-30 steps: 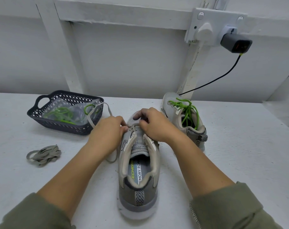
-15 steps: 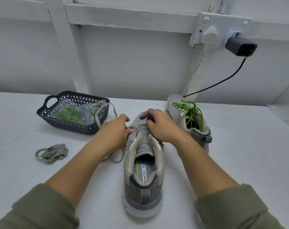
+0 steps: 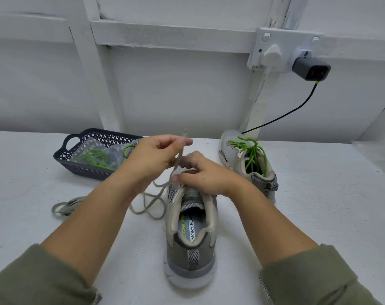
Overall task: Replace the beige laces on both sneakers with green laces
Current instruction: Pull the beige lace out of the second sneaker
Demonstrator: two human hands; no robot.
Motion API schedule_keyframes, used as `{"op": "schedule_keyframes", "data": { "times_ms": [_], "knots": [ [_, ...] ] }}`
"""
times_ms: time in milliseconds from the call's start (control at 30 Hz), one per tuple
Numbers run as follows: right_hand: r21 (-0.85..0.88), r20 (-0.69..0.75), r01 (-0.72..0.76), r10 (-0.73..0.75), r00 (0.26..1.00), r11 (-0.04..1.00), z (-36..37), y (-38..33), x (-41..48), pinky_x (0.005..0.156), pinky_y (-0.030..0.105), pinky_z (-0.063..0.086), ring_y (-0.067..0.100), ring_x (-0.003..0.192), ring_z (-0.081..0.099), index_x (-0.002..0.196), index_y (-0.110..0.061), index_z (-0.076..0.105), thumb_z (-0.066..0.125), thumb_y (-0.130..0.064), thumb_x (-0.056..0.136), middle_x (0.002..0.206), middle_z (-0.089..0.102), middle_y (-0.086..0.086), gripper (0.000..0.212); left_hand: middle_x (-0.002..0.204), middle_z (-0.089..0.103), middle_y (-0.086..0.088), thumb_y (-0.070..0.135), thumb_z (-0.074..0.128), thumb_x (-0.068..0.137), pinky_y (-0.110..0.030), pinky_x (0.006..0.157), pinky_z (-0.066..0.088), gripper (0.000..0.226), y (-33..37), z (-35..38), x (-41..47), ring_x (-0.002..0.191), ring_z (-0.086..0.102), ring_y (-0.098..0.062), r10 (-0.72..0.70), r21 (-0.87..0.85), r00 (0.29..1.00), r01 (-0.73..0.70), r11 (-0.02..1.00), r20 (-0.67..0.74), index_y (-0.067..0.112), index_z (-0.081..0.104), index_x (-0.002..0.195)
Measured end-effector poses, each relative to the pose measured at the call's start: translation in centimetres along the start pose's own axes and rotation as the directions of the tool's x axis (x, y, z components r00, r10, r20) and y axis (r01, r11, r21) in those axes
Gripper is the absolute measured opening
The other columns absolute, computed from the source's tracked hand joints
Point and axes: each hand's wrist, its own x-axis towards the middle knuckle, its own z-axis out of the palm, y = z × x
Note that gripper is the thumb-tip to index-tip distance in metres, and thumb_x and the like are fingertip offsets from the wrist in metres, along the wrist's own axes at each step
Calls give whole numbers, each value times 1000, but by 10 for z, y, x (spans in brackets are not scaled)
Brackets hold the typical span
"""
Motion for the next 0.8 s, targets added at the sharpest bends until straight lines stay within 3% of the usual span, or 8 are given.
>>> {"op": "schedule_keyframes", "data": {
  "times_ms": [167, 300, 400, 533, 600, 667, 700, 800],
  "knots": [
    [170, -80, -36, 51, 996, 985, -10, 2, 0, 88, 41, 50, 29, 91, 64, 81, -12, 68, 53, -18, 89, 90, 69, 17, 17, 78, 73, 1, 18, 57, 95, -17, 67, 49, 18, 3, -1, -7, 70, 60, -5, 157, 247, 952, -224, 943, 264, 20, 73, 87],
    [481, -190, -172, 294, 937, 860, -39, -10, 0, 68, 30, 47, 24, 61, 54, 58, -12, 42, 39, -10, 92, 50, 45, 1, 34, 81, 71, 9, 28, 58, 95, -27, 73, 49, 16, -8, -11, -9, 80, 64, -11, 147, 731, 903, -415, 541, 404, 27, 73, 91],
    [524, -138, -64, 159, 978, 849, -54, -40, -8, 50, 25, 31, 12, 42, 27, 63, -14, 40, 40, -19, 99, 47, 28, -6, 36, 93, 68, -3, 28, 55, 96, -31, 77, 46, 22, -19, -4, -1, 91, 61, -25, 251, 833, 901, -426, 354, 354, 18, 73, 101],
    [368, 170, 39, -108, 979, 929, -53, -59, -35, 51, 23, 28, 11, 50, 26, 88, -8, 60, 34, -23, 105, 56, 27, -7, 34, 67, 64, 4, 17, 57, 94, -14, 61, 37, 21, -19, 0, 11, 62, 58, -11, 360, 687, 933, -259, 679, -4, 25, 69, 79],
    [177, 302, -32, -24, 953, 984, -45, -47, -38, 54, 24, 30, 12, 52, 30, 92, -10, 65, 39, -25, 104, 57, 30, -5, 32, 70, 68, 5, 9, 53, 97, -14, 64, 48, 18, -11, 1, 12, 65, 63, -6, 215, 149, 966, -194, 970, -145, 16, 69, 92],
    [-98, 171, -117, 132, 976, 988, -42, -29, -30, 54, 22, 32, 7, 48, 36, 82, -18, 68, 47, -36, 100, 53, 38, -8, 33, 79, 71, 0, 7, 49, 96, -20, 72, 55, 22, 0, 0, 4, 77, 68, -11, 106, -443, 994, -86, 892, 20, 9, 70, 90],
    [-198, 53, -161, 174, 983, 967, -42, -23, -26, 53, 21, 33, 4, 46, 36, 75, -21, 66, 50, -42, 98, 52, 40, -11, 35, 79, 70, -3, 9, 51, 93, -23, 74, 56, 23, 0, -3, 0, 78, 67, -15, 137, -521, 979, -37, 853, 154, 10, 71, 83],
    [-221, -169, -240, 206, 964, 945, -48, -22, -15, 45, 20, 29, 4, 41, 33, 69, -21, 60, 51, -51, 94, 52, 36, -7, 40, 74, 67, 3, 19, 50, 86, -20, 72, 48, 22, -7, -2, -12, 74, 62, -10, 258, 160, 872, -349, 924, 415, 18, 66, 71]
  ]
}}
